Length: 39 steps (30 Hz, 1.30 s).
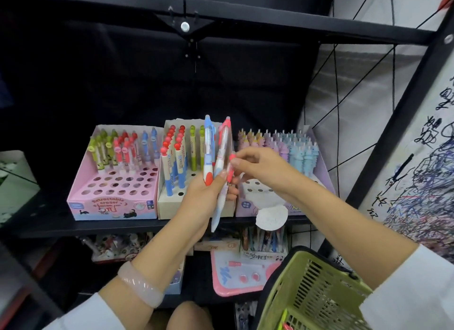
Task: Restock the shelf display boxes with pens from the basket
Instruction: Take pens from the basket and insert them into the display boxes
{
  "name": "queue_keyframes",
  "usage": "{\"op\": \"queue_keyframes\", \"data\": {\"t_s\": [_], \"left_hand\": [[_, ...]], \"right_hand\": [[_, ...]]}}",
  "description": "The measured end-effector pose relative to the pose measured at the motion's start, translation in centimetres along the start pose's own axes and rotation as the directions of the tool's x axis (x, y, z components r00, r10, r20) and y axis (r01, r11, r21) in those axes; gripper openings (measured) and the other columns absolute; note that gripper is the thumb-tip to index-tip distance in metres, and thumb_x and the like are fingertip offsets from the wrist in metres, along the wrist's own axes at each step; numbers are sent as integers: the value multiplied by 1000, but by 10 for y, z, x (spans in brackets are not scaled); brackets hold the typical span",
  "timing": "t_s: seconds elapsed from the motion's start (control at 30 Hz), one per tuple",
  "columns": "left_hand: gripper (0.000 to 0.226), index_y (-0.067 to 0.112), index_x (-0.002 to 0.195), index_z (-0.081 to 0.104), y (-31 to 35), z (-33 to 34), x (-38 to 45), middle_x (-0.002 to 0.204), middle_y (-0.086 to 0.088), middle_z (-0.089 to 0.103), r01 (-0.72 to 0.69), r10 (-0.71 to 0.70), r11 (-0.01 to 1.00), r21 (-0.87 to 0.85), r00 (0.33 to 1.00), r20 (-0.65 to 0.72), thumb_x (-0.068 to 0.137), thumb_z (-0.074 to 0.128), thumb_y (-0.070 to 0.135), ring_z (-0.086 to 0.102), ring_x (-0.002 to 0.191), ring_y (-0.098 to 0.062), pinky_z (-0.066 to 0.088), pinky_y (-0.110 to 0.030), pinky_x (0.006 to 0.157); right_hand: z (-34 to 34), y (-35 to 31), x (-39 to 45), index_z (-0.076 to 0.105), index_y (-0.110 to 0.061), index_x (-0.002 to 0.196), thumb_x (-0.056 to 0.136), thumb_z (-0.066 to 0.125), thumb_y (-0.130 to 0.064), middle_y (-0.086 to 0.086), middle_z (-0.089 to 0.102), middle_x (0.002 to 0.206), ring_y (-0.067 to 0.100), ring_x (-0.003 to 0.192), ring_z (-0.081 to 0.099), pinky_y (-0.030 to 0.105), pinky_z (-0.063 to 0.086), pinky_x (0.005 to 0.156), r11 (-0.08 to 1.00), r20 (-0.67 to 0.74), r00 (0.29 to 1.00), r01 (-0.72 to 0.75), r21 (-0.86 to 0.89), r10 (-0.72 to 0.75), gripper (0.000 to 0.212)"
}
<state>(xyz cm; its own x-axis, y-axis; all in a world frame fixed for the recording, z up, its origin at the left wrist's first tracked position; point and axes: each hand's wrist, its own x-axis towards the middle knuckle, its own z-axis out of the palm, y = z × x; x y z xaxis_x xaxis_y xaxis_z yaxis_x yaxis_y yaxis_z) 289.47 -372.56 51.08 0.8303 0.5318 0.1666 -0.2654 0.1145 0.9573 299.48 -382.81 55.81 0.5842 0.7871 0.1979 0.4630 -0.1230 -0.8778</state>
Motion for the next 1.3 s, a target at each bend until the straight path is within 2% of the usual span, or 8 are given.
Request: {"op": "queue_keyframes", "data": {"t_s": [0.17,0.4,0.5,0.63,0.77,1.0,1.17,1.3], "left_hand": [[19,33,87,63,10,-41,0,82,6,70,-68,90,983,171,988,-127,96,49,24,66,79,-14,54,-36,77],[22,17,77,46,28,-104,-7,54,9,36,-179,255,949,259,920,-299,99,41,17,32,44,-2,31,-16,46],[21,20,81,48,35,-135,-9,57,8,29,-171,250,958,232,892,-377,99,40,13,26,43,-4,26,-14,40],[29,9,123,52,32,-167,-11,59,8,30,-128,215,968,218,869,-445,99,41,21,26,44,-4,29,-15,42],[18,15,102,58,27,-189,-19,62,8,39,-96,182,975,199,860,-476,98,43,23,35,45,-1,36,-14,46],[18,20,83,57,26,-203,-23,56,12,43,-63,129,986,152,868,-480,97,46,23,37,45,-1,34,-11,43],[15,16,88,59,26,-200,-23,59,6,48,-31,87,992,123,868,-488,96,48,22,40,41,1,35,-9,41],[11,18,89,58,25,-199,-24,62,4,46,-39,117,984,176,880,-460,95,50,21,40,47,-2,37,-11,45]], "right_hand": [[8,-32,24,59,-12,90,95,51,-18,0,68,76,4,64,66,16,51,60,984,-208,977,78,162,-44,11],[51,-91,73,53,-12,102,93,55,-19,5,70,78,9,71,68,19,56,68,957,-337,918,263,123,-209,11],[83,-106,95,50,-11,96,91,59,-17,10,69,77,15,71,69,29,58,73,966,-271,928,250,-59,-257,13],[129,-107,118,49,-5,98,89,62,-23,11,68,82,24,78,66,40,53,76,869,-75,955,226,-440,-287,23],[159,-100,132,45,-9,92,88,61,-22,7,63,83,27,79,62,34,46,66,785,1,956,242,-571,-294,21],[188,-73,138,45,-6,101,89,61,-23,2,56,77,23,78,60,25,35,54,697,101,963,250,-672,-248,27],[188,-78,141,51,-4,104,89,60,-29,5,61,88,23,84,62,31,46,65,668,117,975,215,-712,-188,30],[187,-87,130,59,-12,92,91,53,-37,-4,63,78,8,70,58,28,49,64,827,-82,951,215,-519,-299,25]]}}
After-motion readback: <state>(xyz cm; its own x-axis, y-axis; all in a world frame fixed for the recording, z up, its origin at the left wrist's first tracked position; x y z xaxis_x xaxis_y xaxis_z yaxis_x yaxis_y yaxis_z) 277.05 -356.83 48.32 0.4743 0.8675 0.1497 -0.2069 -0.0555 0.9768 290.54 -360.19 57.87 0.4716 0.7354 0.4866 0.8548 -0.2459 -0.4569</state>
